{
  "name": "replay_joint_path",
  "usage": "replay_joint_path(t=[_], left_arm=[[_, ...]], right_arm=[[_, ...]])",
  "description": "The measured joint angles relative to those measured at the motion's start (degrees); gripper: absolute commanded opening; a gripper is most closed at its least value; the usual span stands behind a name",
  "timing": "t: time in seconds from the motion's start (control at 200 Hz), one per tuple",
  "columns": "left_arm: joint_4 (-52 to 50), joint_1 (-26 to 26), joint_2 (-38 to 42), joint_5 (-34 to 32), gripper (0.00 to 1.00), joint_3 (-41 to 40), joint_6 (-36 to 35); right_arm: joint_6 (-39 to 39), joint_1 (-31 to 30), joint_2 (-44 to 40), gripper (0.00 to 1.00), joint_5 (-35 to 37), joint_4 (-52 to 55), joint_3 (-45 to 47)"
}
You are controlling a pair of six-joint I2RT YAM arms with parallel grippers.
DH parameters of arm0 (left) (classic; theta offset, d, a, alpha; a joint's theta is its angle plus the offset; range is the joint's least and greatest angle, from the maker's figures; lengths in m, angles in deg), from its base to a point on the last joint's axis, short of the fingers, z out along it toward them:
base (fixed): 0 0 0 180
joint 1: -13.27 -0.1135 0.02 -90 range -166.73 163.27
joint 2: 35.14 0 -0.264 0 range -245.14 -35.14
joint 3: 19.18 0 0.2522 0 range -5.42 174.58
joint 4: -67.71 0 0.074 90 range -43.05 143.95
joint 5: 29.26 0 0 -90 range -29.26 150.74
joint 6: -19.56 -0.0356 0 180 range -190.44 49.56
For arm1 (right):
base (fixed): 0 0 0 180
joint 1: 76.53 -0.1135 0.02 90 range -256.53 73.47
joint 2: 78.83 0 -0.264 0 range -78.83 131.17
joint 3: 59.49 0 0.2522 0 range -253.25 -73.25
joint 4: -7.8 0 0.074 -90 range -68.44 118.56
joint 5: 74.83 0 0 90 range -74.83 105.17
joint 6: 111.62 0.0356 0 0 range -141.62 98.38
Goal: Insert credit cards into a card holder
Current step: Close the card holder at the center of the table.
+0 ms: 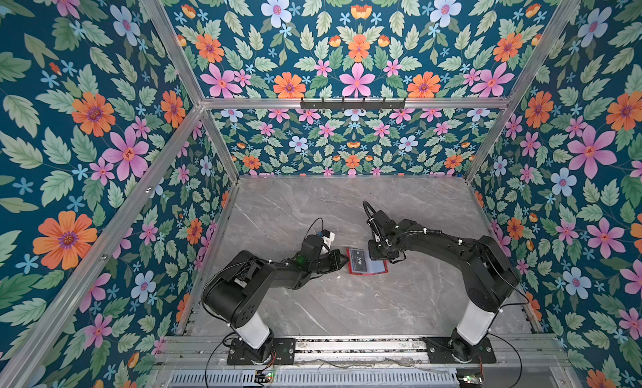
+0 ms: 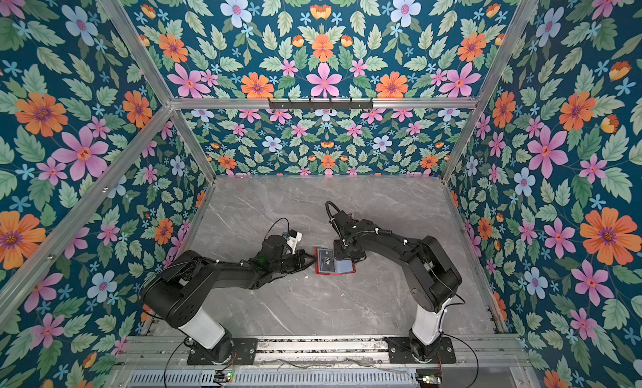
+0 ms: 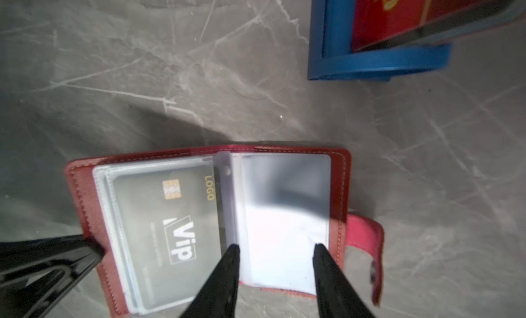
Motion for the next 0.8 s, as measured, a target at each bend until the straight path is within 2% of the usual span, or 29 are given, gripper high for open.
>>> replay_joint_path(t=[0.225,0.535,0.7,0.8], left_arm=[[-6.2,0.0,1.4,-1.8,0.00,2.3,-2.3],[-13.4,0.0,2.6,-3.6,0.00,4.5,-5.4],[-15.5,0.1,2.7,-3.9,0.00,5.0,-6.1],[-16.7,0.3,2.8,-4.2,0.00,5.6,-6.5]], right_arm=[[0.7,0.0,-2.5,0.48,5.4,1.9,0.2],[1.6,0.0,-1.2,0.49,11.6,5.1,-0.7],[1.6,0.1,-0.1,0.39,11.6,5.5,-0.7],[1.6,0.1,0.9,0.25,11.3,5.2,-0.8]])
